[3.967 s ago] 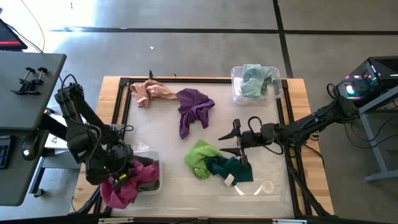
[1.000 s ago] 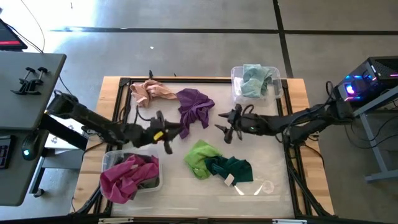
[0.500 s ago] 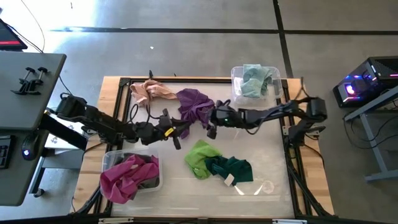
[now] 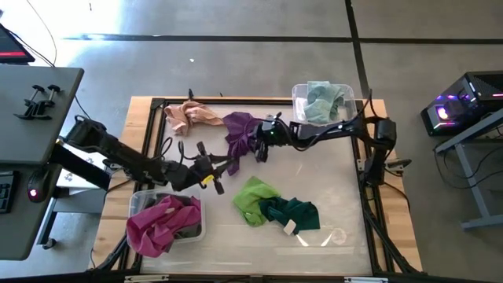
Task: Sort towels by color in basket
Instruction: Put the violet towel into the bottom transparent bin
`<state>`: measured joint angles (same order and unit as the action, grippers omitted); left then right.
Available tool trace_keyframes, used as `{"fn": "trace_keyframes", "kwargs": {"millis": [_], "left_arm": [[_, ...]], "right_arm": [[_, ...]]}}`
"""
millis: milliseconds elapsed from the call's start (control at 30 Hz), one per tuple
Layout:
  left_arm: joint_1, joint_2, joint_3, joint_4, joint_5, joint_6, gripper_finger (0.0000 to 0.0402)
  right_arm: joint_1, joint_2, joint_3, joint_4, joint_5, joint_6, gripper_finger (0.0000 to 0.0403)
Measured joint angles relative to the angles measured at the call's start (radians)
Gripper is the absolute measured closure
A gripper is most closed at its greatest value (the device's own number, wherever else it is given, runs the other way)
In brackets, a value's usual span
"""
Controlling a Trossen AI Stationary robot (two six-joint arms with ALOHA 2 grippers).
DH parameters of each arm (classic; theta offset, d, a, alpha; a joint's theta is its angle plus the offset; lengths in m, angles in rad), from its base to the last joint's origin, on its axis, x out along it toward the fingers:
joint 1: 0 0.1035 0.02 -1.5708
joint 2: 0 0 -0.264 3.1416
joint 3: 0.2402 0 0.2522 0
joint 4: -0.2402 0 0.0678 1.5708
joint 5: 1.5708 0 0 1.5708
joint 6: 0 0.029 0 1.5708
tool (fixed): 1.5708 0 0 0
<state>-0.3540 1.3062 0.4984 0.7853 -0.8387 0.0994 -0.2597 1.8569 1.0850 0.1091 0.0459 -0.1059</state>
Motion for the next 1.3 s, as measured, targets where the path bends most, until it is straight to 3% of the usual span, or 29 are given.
{"fn": "trace_keyframes", "kwargs": {"millis": [233, 533, 667, 800, 900, 1033, 1167, 1300], "left_arm": [[-0.052, -0.066, 0.0, -0.169, -0.144, -0.043, 0.0358], [-0.068, -0.101, 0.0, -0.273, -0.167, -0.119, 0.0358], [-0.068, -0.101, 0.0, -0.289, -0.157, -0.122, 0.0358], [-0.068, -0.101, 0.0, -0.312, -0.153, -0.122, 0.0358], [-0.068, -0.1, 0.0, -0.365, -0.071, -0.062, 0.0358], [-0.088, -0.06, 0.0, -0.374, 0.062, -0.019, 0.0374], [-0.098, 0.025, 0.001, -0.3, 0.138, 0.012, 0.0398], [-0.067, 0.142, 0.0, -0.121, 0.247, 0.044, 0.0392]], "right_arm": [[-0.046, 0.025, -0.003, 0.03, -0.04, 0.037, 0.0218], [-0.048, 0.108, -0.003, 0.047, -0.05, 0.038, 0.0235], [-0.048, 0.14, -0.003, 0.051, -0.05, 0.044, 0.0274], [-0.036, 0.164, -0.007, 0.053, -0.046, 0.063, 0.0347], [-0.001, 0.161, -0.05, 0.11, -0.038, 0.083, 0.0391], [0.081, 0.118, -0.179, 0.215, -0.036, 0.155, 0.0385], [0.182, 0.04, -0.363, 0.414, -0.052, 0.257, 0.0397], [0.241, -0.043, -0.484, 0.605, -0.054, 0.321, 0.0391]]}}
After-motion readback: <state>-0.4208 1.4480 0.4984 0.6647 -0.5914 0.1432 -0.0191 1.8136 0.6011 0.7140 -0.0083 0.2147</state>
